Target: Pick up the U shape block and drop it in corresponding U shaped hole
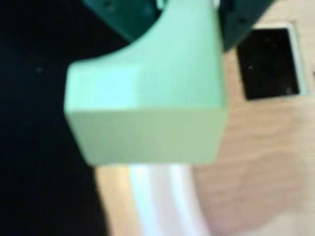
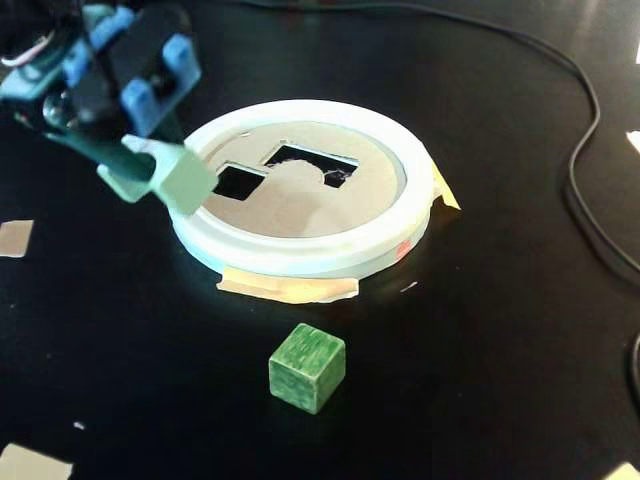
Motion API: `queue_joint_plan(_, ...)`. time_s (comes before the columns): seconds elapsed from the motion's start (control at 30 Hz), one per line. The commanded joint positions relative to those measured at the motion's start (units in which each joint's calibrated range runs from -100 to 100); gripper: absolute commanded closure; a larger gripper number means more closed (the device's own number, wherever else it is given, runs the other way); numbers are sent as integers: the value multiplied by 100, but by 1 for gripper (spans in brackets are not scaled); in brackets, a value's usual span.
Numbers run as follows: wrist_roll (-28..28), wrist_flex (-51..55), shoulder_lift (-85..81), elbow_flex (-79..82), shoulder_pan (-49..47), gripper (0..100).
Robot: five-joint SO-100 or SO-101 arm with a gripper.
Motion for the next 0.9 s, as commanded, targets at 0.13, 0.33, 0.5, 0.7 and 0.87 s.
queue_joint_plan(0.13,49,-49,697,-1503,31,99)
queue_joint_plan(0.33,49,-29,2273,-2851,-706,99)
queue_joint_plan(0.5,44,-29,3357,-3716,-1218,99)
queue_joint_plan(0.7,44,-29,4432,-4517,-1368,99)
queue_joint_plan(0.87,44,-29,5148,-5164,-1580,99)
